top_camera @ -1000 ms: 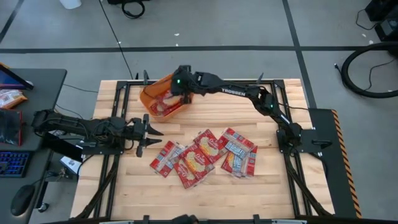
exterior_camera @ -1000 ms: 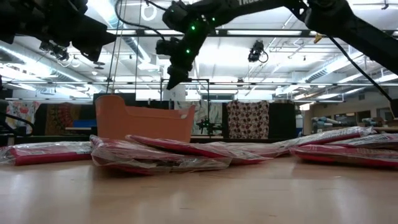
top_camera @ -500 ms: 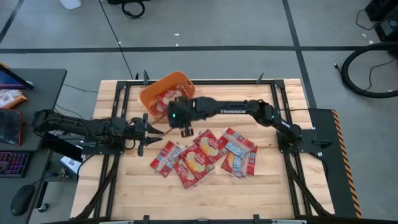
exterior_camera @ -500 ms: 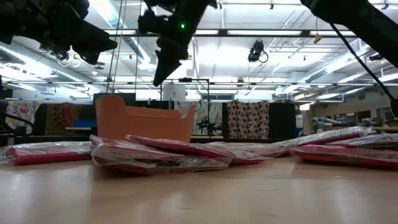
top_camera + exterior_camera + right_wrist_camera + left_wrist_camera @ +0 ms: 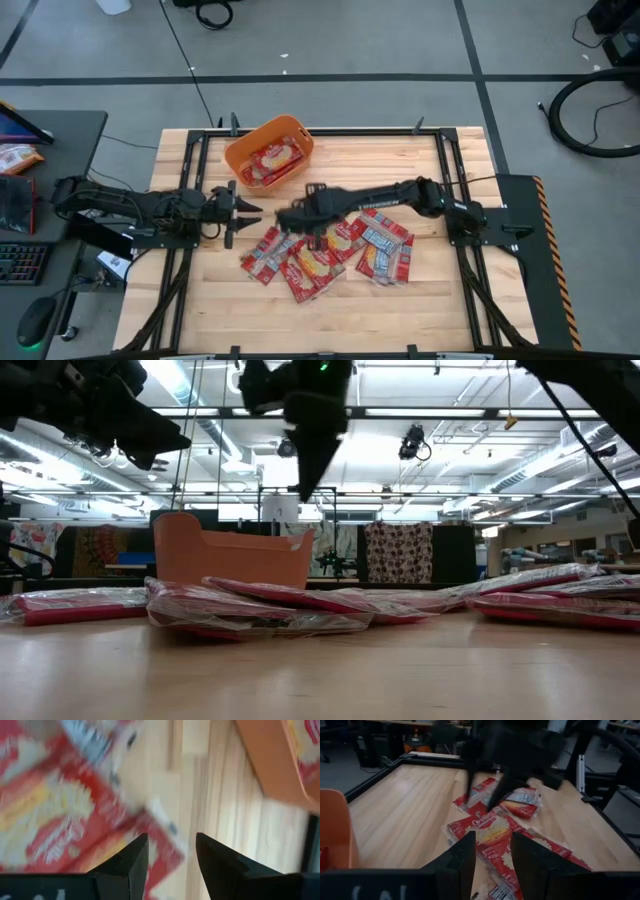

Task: Sort popcorn bags into baskets
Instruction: Put the red popcorn bag into the orange bin

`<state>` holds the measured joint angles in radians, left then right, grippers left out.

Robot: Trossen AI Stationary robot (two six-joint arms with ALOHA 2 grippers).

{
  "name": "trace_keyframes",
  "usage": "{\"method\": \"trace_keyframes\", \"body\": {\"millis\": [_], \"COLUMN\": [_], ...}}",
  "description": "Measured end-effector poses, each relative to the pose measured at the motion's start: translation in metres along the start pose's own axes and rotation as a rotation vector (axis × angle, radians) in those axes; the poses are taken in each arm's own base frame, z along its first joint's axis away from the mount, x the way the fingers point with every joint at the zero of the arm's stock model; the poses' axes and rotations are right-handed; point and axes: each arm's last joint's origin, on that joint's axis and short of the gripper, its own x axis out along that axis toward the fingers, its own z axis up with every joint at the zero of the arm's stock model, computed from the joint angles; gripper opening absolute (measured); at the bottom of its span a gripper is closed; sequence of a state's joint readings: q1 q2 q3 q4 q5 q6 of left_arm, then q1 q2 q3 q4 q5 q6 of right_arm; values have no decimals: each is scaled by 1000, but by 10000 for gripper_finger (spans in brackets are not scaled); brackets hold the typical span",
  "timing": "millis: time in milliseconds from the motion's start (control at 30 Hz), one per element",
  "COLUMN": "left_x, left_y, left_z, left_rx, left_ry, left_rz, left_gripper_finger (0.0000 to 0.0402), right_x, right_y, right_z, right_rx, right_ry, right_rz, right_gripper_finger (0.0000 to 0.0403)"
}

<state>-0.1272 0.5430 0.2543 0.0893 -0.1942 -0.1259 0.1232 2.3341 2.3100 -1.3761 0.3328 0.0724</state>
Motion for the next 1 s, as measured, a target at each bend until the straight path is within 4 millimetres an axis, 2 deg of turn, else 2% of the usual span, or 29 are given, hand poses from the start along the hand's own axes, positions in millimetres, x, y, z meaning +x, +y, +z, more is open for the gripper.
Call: {"method": "trace_keyframes", "body": {"millis": [233, 467, 600, 767, 1000], "left_x": [0, 0, 0, 0, 0], "left_y": [0, 0, 0, 0, 0], "left_z": [0, 0, 0, 0, 0], "left_rx": [-41, -73, -73, -72, -74], "left_ry": [-2, -3, -2, 2, -4], "left_rz": [15, 15, 15, 16, 15], "left_gripper_finger": [128, 128, 128, 128, 128], "right_x": [-4, 3, -2, -12, 10], "right_y": [54, 87, 94, 87, 85], "right_z": [-25, -54, -74, -106, -146], "right_rx": [-41, 19, 94, 257, 368], "right_ry": [125, 221, 240, 225, 249], "right_rz": [-153, -207, -230, -259, -161], "right_gripper_finger": [169, 169, 169, 175, 215]}}
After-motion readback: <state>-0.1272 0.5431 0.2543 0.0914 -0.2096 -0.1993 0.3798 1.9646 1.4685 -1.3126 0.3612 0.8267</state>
